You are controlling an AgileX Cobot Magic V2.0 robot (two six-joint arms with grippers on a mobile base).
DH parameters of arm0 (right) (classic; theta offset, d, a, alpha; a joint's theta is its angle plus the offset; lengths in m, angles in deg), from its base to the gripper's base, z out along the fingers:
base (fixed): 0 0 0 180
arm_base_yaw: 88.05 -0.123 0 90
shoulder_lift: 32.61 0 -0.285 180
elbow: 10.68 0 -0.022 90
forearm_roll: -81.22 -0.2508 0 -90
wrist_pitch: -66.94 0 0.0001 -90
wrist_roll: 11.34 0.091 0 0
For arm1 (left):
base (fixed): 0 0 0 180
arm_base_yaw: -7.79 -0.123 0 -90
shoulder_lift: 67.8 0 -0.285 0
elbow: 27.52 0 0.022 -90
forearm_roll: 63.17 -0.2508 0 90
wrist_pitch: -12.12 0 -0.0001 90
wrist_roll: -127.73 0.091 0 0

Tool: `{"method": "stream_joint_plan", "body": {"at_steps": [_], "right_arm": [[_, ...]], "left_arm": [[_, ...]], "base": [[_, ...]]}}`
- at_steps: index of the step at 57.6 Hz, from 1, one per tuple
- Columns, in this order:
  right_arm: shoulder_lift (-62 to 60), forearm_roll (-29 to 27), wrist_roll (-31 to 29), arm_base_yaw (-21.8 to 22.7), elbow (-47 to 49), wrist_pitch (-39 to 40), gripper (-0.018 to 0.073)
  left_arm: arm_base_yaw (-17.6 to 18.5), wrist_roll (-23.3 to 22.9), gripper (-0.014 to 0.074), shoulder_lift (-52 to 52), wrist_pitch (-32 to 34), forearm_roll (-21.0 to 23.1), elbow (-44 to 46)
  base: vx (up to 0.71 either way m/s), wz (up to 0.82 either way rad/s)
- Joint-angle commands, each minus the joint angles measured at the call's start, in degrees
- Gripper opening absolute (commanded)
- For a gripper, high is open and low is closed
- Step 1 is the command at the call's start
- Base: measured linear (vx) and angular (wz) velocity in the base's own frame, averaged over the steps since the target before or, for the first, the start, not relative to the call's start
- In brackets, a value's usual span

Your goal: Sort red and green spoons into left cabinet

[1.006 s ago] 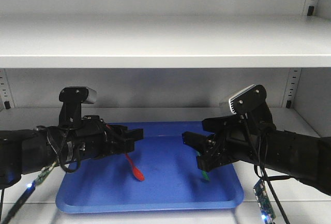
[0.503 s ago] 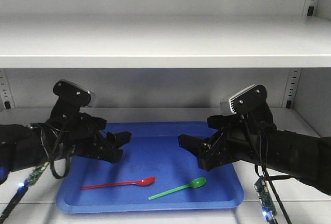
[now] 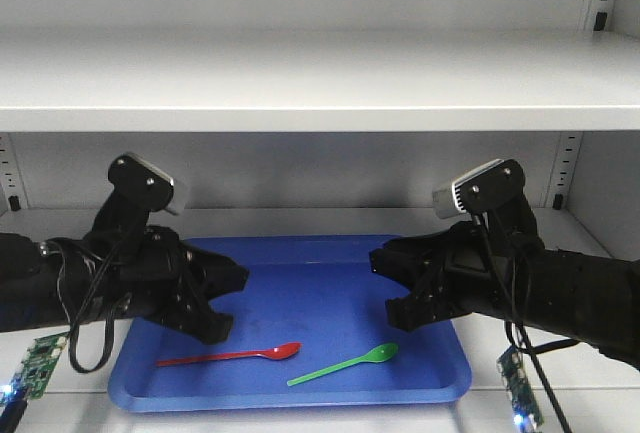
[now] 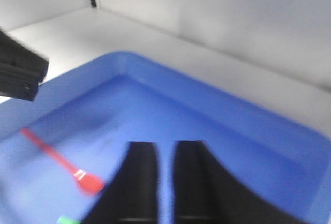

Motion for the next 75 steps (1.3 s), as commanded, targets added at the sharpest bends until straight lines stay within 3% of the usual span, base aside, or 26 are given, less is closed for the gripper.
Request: {"method": "stream_joint_plan", "body": {"at_steps": [1, 8, 13, 28, 46, 75], "right_arm": [[-3.0, 5.8, 6.7, 0.1, 1.6, -2.1, -0.0013], [-4.2, 14.4, 13.9, 0.1, 1.5, -3.9, -0.0003], [-6.1, 16.0, 15.6, 0.1, -0.5, -3.2, -0.0003], [-16.1, 12.4, 11.5, 0.1, -10.8, 3.2, -0.0003], [-25.3, 10.2, 11.1, 0.1, -15.0, 5.8, -0.0003], [-25.8, 10.1, 11.5, 0.1, -15.0, 5.0, -0.0003]], "left_arm": [[0.3, -6.7, -0.0009, 2.6, -1.8, -3.0, 1.9], [0.4, -12.2, -0.0001, 3.4, -4.5, -6.5, 1.6], [0.4, -12.8, -0.0001, 5.6, -4.2, -6.8, -0.2], [1.1, -12.7, -0.0001, 17.5, 4.1, -6.6, -11.8], [2.8, -12.8, -0.0001, 33.8, 13.4, -4.5, -26.3], [2.8, -12.8, -0.0001, 38.9, 14.4, -4.7, -27.8]], "base": [[0.00, 0.00], [0.00, 0.00], [0.00, 0.00], [0.00, 0.00], [0.00, 0.00], [0.00, 0.00]]}}
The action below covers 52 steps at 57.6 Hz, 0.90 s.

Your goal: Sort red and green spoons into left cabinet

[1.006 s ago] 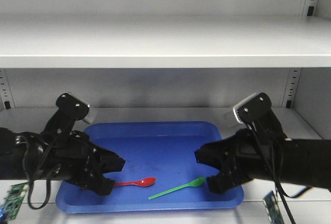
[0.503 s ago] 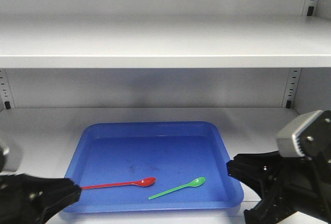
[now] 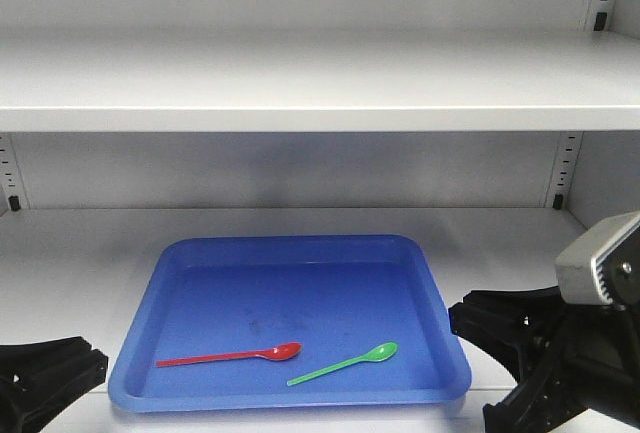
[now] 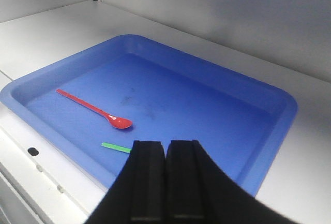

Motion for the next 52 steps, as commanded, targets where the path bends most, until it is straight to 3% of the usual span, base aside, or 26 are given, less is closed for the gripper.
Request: {"method": "stream_joint_plan", "body": {"at_steps": [1, 16, 22, 26, 30, 36, 41, 45, 52], "right_arm": [[-1.0, -2.1, 0.0, 0.1, 1.7, 0.7, -0.0003], [-1.0, -2.1, 0.0, 0.1, 1.7, 0.7, -0.0003], [-1.0, -2.1, 0.0, 0.1, 1.7, 0.7, -0.0003], [-1.0, -2.1, 0.0, 0.1, 1.7, 1.1, -0.0003], [-1.0, -2.1, 0.0, 0.1, 1.7, 1.2, -0.0003], [-1.0, -2.1, 0.0, 0.1, 1.7, 1.2, -0.0003], [-1.0, -2.1, 0.0, 0.1, 1.7, 1.2, -0.0003], [-1.0, -2.1, 0.0, 0.1, 1.7, 1.2, -0.0003], [-1.0, -2.1, 0.0, 0.1, 1.7, 1.2, -0.0003]], "left_arm": [[0.5, -0.5, -0.0001, 0.2, 2.3, 1.7, 1.7], [0.5, 0.0, -0.0001, 0.3, 3.3, 0.6, 1.7], [0.5, -1.0, -0.0001, 0.3, 11.3, -0.4, 0.8], [0.5, -4.2, -0.0001, 1.2, 16.6, -3.7, 0.0], [0.5, -10.7, -0.0001, 1.8, 21.5, -11.3, -1.4], [0.5, -26.3, -0.0001, 3.1, 29.3, -27.9, -5.6], [0.0, -38.2, -0.0001, 4.6, 36.7, -38.9, -10.7], [-1.2, -44.3, -0.0001, 6.2, 41.0, -43.1, -14.9], [-2.9, -47.0, -0.0001, 8.8, 42.6, -45.2, -18.9]], "base": [[0.00, 0.00], [0.00, 0.00], [0.00, 0.00], [0.00, 0.00], [0.00, 0.01], [0.00, 0.00], [0.00, 0.01], [0.00, 0.01], [0.00, 0.00]]}}
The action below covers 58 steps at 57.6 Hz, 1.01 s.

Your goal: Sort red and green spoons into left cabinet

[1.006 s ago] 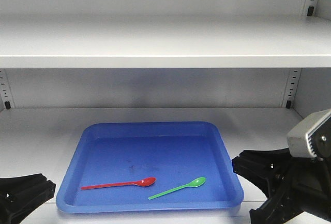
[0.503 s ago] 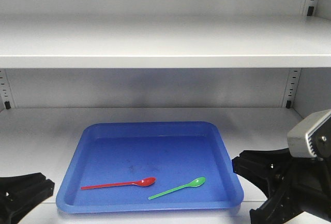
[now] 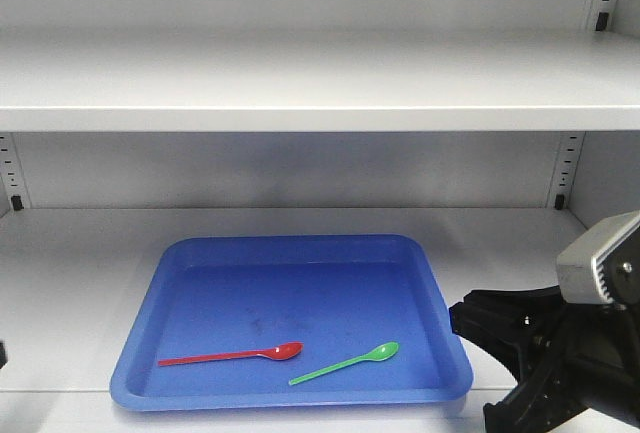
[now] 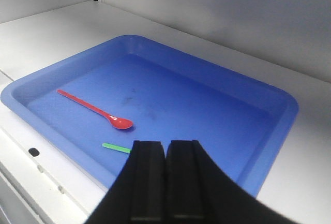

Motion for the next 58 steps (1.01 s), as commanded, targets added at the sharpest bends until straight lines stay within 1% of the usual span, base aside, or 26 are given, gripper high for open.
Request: {"method": "stream_joint_plan", "body": {"at_steps": [1, 15, 19, 25, 29, 34, 38, 46, 53, 58], "right_arm": [[-1.0, -2.1, -0.1, 0.1, 1.7, 1.1, -0.0003], [-1.0, -2.1, -0.1, 0.1, 1.7, 1.1, -0.0003], [-1.0, -2.1, -0.1, 0.1, 1.7, 1.1, -0.0003], [-1.0, -2.0, -0.1, 0.1, 1.7, 1.0, -0.0003], [-1.0, -2.0, -0.1, 0.1, 1.7, 1.1, -0.0003], [-1.0, -2.0, -0.1, 0.1, 1.7, 0.9, -0.0003], [-1.0, -2.0, -0.1, 0.1, 1.7, 0.9, -0.0003], [-1.0, -2.0, -0.1, 0.1, 1.7, 0.9, -0.0003], [-1.0, -2.0, -0.1, 0.1, 1.7, 0.9, -0.0003], [-1.0, -2.0, -0.1, 0.1, 1.7, 0.9, -0.0003]], "left_arm": [[-0.8, -3.2, -0.0001, 2.1, 6.1, -2.5, -0.3], [-0.9, -3.3, -0.0001, 1.0, 3.2, -2.5, -0.3], [-1.5, -2.9, -0.0001, 1.8, 0.7, -2.5, -0.4], [-6.3, -3.3, -0.0001, 4.2, -4.9, -2.5, -0.4], [-10.2, -3.1, -0.0001, 6.2, -10.6, -2.7, -0.4], [-14.0, -2.3, -0.0001, 9.3, -15.3, -5.2, -0.4], [-15.6, -1.7, -0.0001, 12.6, -17.4, -6.9, -1.1], [-17.4, -1.2, -0.0001, 20.1, -17.1, -7.0, -5.6], [-17.6, -1.7, -0.0001, 26.8, -15.7, -6.5, -12.9], [-17.6, -1.8, -0.0001, 31.8, -13.2, -6.5, -18.7]], "base": [[0.00, 0.00], [0.00, 0.00], [0.00, 0.00], [0.00, 0.00], [0.00, 0.00], [0.00, 0.00], [0.00, 0.00], [0.00, 0.00], [0.00, 0.00], [0.00, 0.00]]}}
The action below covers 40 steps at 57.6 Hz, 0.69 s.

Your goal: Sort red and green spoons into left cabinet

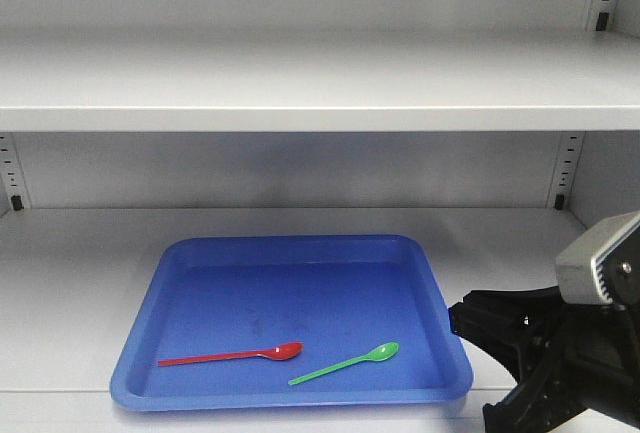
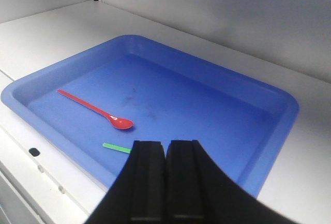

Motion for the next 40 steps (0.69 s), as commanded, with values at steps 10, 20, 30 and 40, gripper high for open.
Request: {"method": "stream_joint_plan", "body": {"at_steps": [10, 20, 30, 40], "right_arm": [[-1.0, -2.0, -0.1, 0.1, 1.7, 0.9, -0.0003], [-1.1, -2.1, -0.1, 0.1, 1.7, 0.9, -0.0003], [-1.0, -2.1, -0.1, 0.1, 1.7, 0.9, -0.0003], [-1.0, -2.1, -0.1, 0.1, 1.7, 0.9, -0.0003]], "left_arm": [[-0.8, -0.3, -0.0001, 12.8, 0.9, 0.4, -4.7], [-1.2, -0.3, -0.0001, 13.1, 0.2, 0.5, -4.9], [-1.2, -0.3, -0.0001, 13.0, -0.5, 0.5, -4.9], [-1.2, -0.3, -0.0001, 13.0, -0.5, 0.5, -4.9]], "base": [[0.00, 0.00], [0.00, 0.00], [0.00, 0.00], [0.00, 0.00]]}}
